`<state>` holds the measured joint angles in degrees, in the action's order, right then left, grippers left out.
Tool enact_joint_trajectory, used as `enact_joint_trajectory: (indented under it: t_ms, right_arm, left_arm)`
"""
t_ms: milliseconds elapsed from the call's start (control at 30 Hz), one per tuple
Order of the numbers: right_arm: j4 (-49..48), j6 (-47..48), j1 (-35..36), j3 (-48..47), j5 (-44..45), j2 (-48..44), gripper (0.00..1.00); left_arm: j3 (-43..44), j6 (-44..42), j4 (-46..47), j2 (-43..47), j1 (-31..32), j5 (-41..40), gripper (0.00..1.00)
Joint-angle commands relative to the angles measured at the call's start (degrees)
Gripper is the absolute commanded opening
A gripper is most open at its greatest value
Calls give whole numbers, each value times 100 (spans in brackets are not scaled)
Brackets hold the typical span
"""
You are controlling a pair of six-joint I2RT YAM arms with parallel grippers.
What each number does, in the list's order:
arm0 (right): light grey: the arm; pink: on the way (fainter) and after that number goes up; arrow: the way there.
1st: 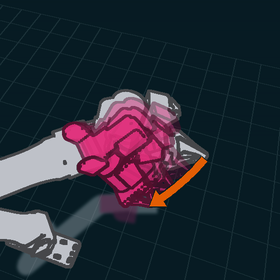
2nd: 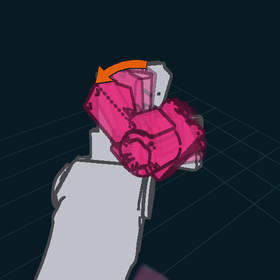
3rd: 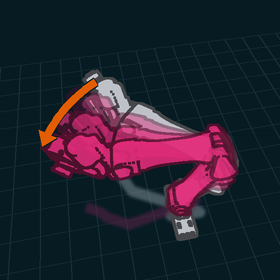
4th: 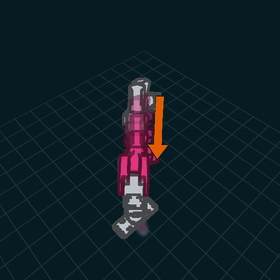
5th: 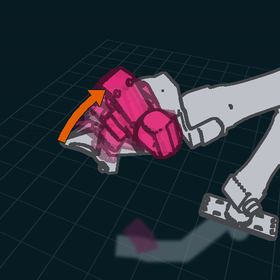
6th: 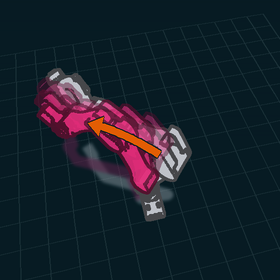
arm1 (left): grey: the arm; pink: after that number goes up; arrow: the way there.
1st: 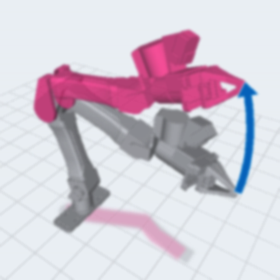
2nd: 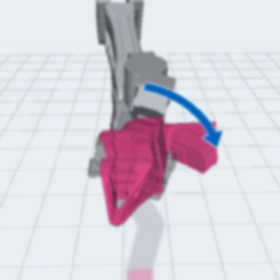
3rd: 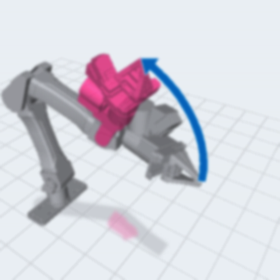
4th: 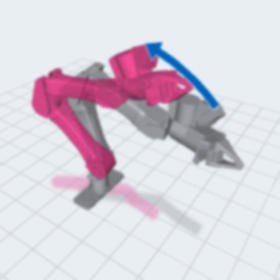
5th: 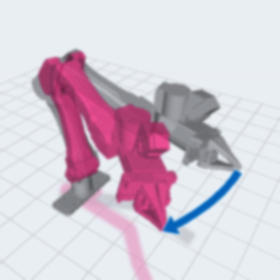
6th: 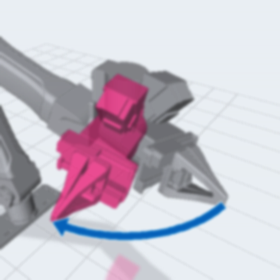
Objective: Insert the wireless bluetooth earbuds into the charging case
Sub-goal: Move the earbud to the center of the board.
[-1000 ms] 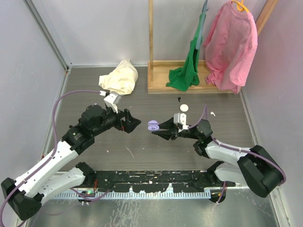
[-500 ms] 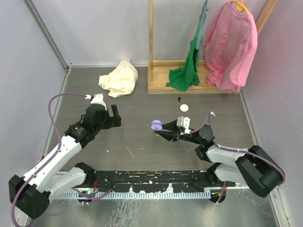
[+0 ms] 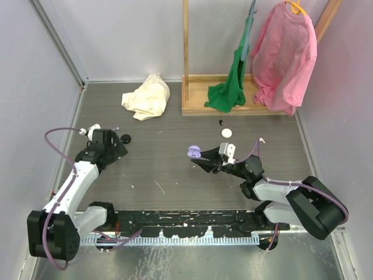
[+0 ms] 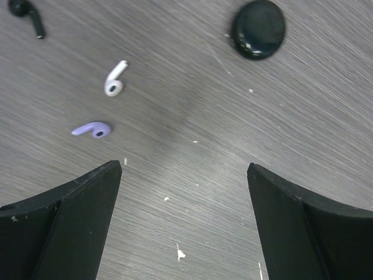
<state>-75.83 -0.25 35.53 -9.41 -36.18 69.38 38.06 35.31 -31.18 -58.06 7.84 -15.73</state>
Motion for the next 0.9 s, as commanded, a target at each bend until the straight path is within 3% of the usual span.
enact_joint_trajectory:
  t_ms: [0,400,867]
  right_arm:
    - [-386,121,48,-24,171,-68,1]
    - [49,295,102,-98,240,-206,1]
    - [308,414,171,-172,226,-265,1]
  left_arm:
    - [-54,170,65,-116,-477,-114,90]
    - [88,-48,432,-1079,-1451,266,67]
    - [181,-147,689,-1511,-1867,436,71]
